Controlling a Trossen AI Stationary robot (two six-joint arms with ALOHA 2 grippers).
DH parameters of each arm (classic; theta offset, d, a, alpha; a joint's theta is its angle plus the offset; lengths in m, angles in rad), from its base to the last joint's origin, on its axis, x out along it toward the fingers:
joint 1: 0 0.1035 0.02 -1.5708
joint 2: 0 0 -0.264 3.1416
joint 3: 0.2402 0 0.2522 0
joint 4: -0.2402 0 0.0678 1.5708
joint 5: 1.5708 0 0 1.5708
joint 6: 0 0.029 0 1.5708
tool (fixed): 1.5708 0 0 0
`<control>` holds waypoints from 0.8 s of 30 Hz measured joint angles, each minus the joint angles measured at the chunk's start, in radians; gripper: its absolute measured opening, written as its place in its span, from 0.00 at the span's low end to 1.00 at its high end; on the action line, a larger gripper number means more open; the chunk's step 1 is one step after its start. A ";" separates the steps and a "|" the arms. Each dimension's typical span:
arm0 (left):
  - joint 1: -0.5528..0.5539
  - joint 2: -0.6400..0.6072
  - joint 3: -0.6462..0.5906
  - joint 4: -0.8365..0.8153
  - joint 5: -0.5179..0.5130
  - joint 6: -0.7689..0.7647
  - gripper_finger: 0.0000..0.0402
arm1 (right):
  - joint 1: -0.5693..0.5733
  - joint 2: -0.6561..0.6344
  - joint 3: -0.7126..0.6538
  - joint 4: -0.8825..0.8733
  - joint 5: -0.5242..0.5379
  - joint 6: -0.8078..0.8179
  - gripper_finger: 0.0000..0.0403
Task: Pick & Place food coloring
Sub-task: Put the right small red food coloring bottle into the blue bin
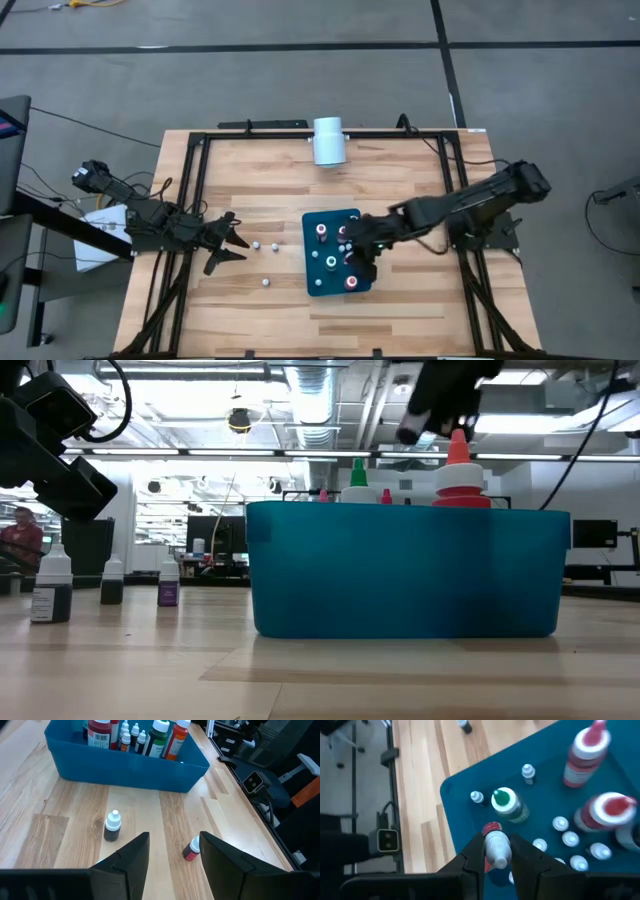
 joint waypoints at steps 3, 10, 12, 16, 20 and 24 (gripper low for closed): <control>0.000 0.000 0.000 0.000 0.000 0.000 0.41 | -0.016 0.068 0.025 0.005 -0.063 -0.030 0.14; 0.000 0.000 0.000 0.000 0.000 0.000 0.41 | -0.048 0.176 0.050 -0.043 -0.106 -0.083 0.14; 0.000 0.000 0.000 0.000 0.000 0.001 0.41 | -0.061 0.194 0.049 -0.050 -0.117 -0.093 0.14; 0.000 0.000 0.000 -0.002 0.000 0.001 0.41 | -0.080 0.229 0.049 -0.041 -0.125 -0.106 0.14; 0.000 0.000 0.000 -0.002 0.000 0.001 0.41 | -0.108 0.257 0.047 -0.048 -0.152 -0.122 0.14; 0.000 0.000 0.000 -0.002 0.000 0.001 0.41 | -0.136 0.269 0.048 -0.052 -0.176 -0.136 0.14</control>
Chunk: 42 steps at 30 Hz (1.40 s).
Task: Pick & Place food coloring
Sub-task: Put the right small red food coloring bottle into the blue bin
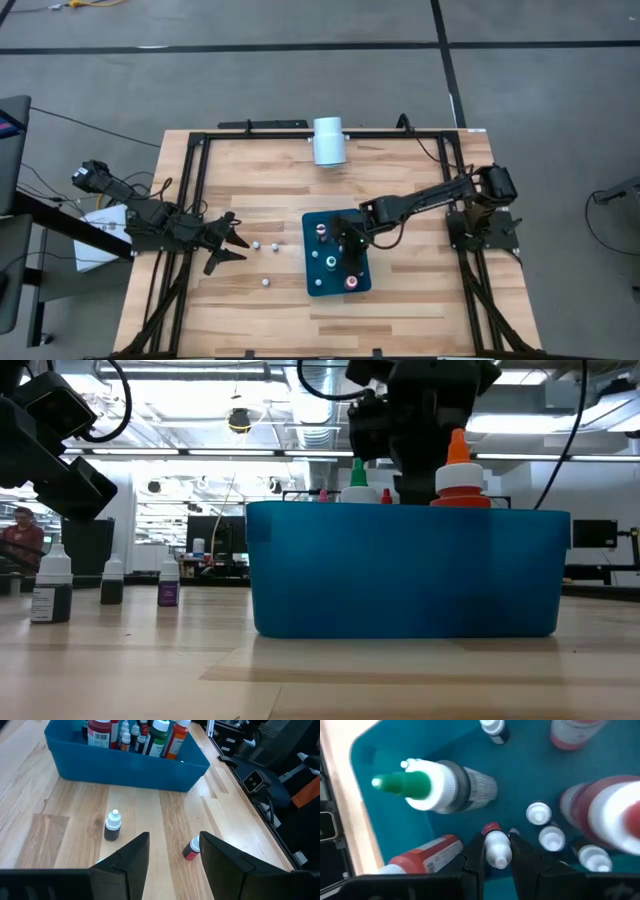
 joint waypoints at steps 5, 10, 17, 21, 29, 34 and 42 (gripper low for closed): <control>0.000 0.000 0.000 0.000 0.000 0.000 0.41 | -0.019 0.000 0.001 0.007 0.000 -0.014 0.14; 0.000 0.000 0.000 0.000 0.000 0.001 0.41 | -0.010 0.000 0.000 0.003 0.002 -0.018 0.14; 0.000 0.000 0.000 0.000 -0.007 0.001 0.41 | -0.012 0.000 0.000 0.003 0.055 -0.022 0.15; 0.000 0.000 0.000 0.000 -0.007 0.001 0.41 | -0.010 0.000 0.000 0.003 0.077 -0.023 0.15; 0.000 0.000 0.000 0.000 -0.008 0.001 0.41 | -0.008 0.021 0.001 0.009 0.102 -0.024 0.16; 0.000 0.000 0.000 0.000 -0.008 0.001 0.41 | 0.010 0.090 0.001 0.017 0.088 -0.025 0.16; 0.000 0.000 0.000 0.000 -0.008 0.001 0.41 | 0.009 0.119 0.012 0.040 0.068 -0.022 0.16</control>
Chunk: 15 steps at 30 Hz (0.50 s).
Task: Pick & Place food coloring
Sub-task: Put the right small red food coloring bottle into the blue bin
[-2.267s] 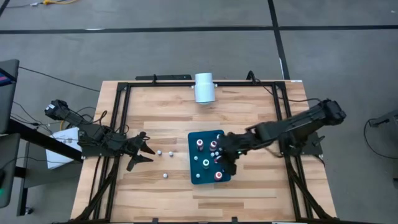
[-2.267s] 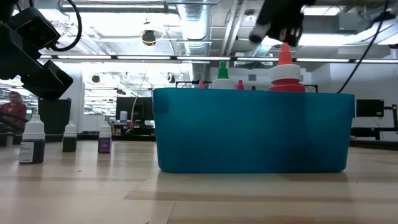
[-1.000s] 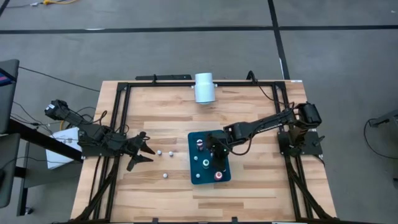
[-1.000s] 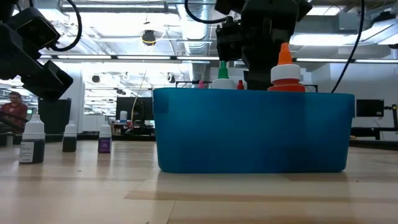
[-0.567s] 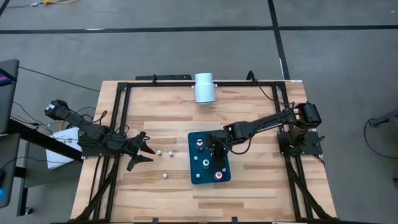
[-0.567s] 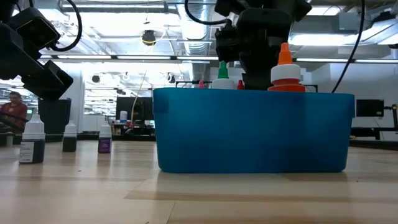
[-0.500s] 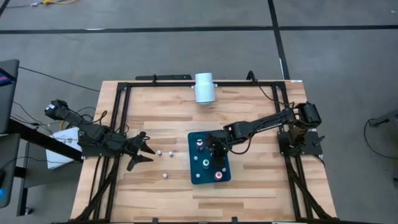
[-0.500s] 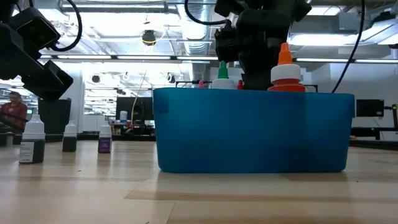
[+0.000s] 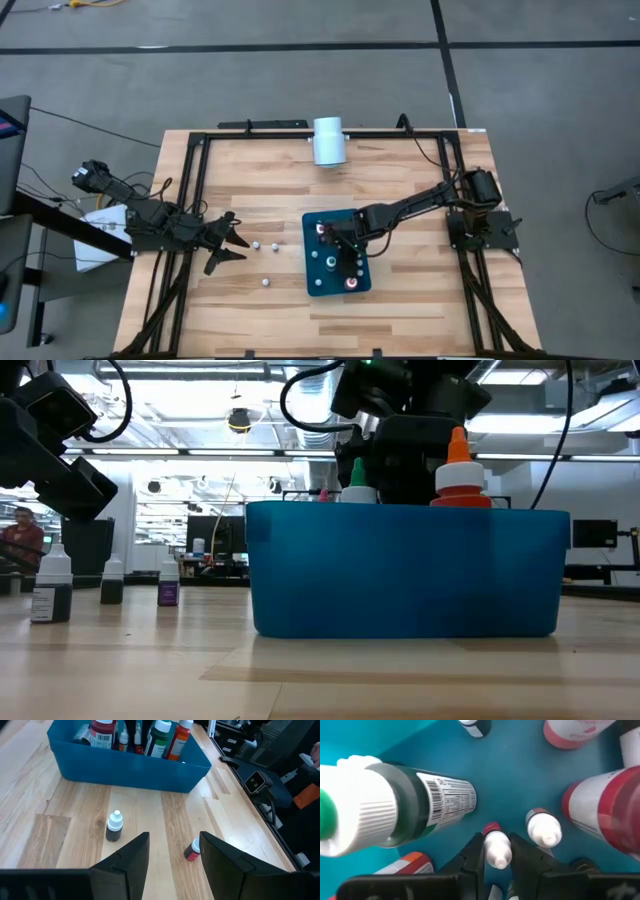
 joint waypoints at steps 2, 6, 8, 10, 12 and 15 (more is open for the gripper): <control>0.000 0.000 0.000 0.000 0.000 0.000 0.41 | 0.000 0.000 0.000 0.000 0.000 0.009 0.16; 0.000 0.000 0.000 0.000 0.000 0.000 0.41 | -0.001 -0.002 0.000 0.002 0.003 0.036 0.16; 0.000 0.000 0.000 0.000 0.000 0.000 0.41 | -0.001 -0.002 0.000 0.002 0.012 0.043 0.16; 0.000 0.000 0.000 0.000 0.000 0.000 0.41 | -0.002 -0.002 0.000 0.002 0.012 0.043 0.16; 0.000 0.000 0.000 0.000 0.000 0.000 0.41 | -0.002 -0.002 0.000 0.002 0.012 0.043 0.16; 0.000 0.000 0.000 0.000 0.000 0.000 0.41 | -0.002 -0.003 0.000 0.002 0.012 0.043 0.16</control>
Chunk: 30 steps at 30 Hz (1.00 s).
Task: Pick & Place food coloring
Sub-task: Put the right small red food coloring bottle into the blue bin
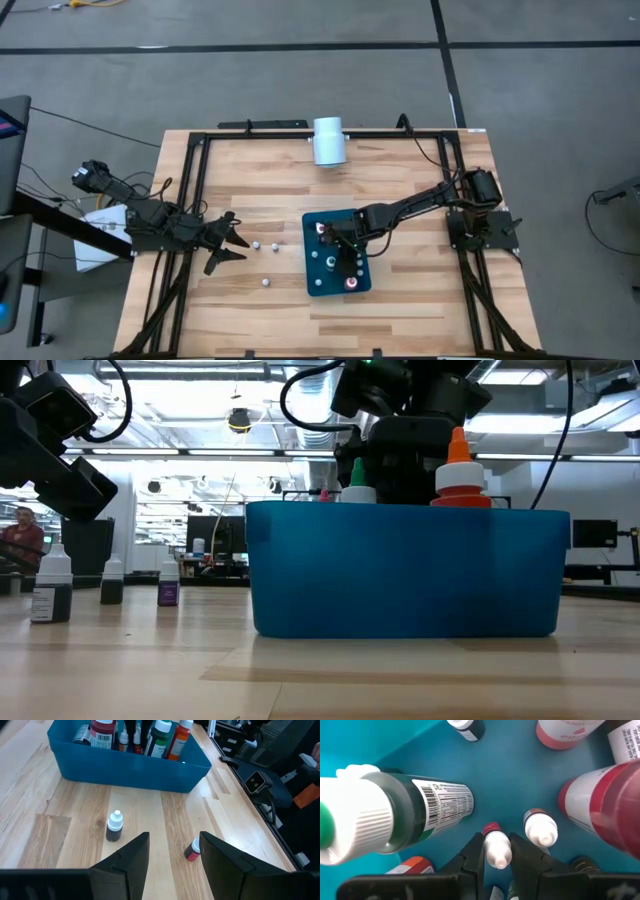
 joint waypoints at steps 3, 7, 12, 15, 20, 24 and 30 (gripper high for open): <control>0.000 0.000 0.000 0.000 0.000 0.000 0.41 | 0.000 0.000 0.000 0.000 0.000 0.000 0.16; 0.000 0.000 0.000 0.000 0.000 0.000 0.41 | 0.000 0.000 0.000 0.002 0.000 0.000 0.16; 0.000 0.000 0.000 0.000 0.000 0.000 0.41 | 0.000 -0.001 0.000 0.001 0.001 0.000 0.16; 0.000 0.000 0.000 0.000 0.000 0.000 0.41 | 0.000 -0.001 0.000 0.001 0.005 0.000 0.16; 0.000 0.000 0.000 0.000 0.000 -0.001 0.41 | 0.000 -0.001 0.000 0.002 0.006 -0.004 0.20; 0.000 0.000 0.000 0.000 0.000 -0.001 0.41 | 0.000 -0.001 0.000 0.001 0.015 -0.006 0.29; 0.000 0.000 0.000 0.000 0.000 -0.001 0.41 | 0.000 -0.001 0.000 0.002 0.025 -0.014 0.42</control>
